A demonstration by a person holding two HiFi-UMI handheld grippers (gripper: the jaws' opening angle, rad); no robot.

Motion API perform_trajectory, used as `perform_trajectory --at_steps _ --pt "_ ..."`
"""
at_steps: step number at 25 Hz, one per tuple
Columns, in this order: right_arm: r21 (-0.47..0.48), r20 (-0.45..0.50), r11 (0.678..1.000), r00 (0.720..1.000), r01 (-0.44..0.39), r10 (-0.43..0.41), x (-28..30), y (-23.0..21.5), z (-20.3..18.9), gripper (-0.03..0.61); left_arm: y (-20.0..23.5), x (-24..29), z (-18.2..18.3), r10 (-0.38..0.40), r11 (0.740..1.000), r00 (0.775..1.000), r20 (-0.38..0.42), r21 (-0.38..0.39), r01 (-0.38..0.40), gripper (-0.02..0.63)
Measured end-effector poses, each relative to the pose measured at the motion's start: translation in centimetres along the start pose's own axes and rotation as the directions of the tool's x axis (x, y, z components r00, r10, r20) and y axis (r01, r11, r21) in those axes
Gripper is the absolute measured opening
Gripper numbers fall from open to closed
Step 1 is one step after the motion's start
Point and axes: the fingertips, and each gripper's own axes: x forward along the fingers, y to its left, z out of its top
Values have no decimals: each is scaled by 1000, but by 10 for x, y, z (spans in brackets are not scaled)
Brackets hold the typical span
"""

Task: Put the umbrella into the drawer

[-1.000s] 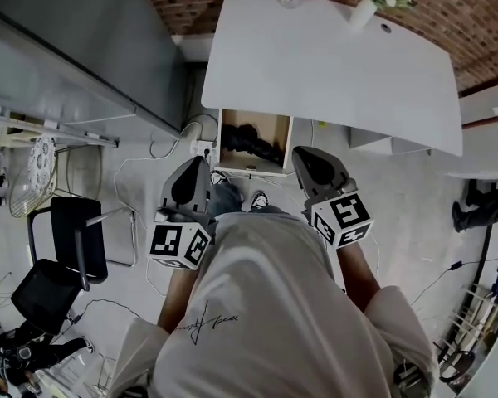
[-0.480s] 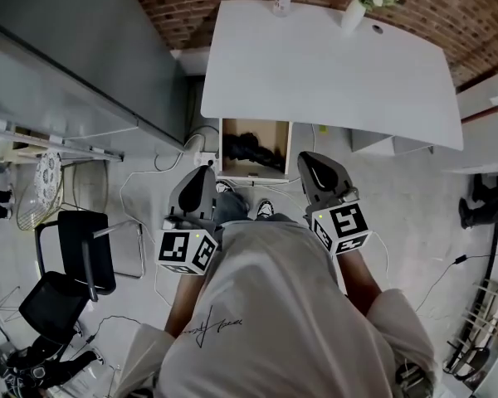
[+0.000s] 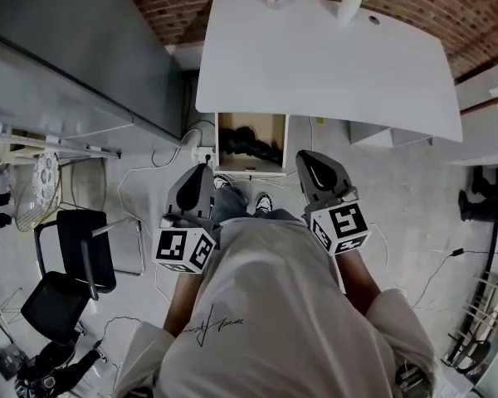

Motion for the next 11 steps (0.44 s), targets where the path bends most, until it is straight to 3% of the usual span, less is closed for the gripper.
perform_trajectory --at_steps 11 --pt "13 -20 1000 1000 -22 22 4 0 -6 15 2 -1 -9 23 1000 999 -38 -3 -23 18"
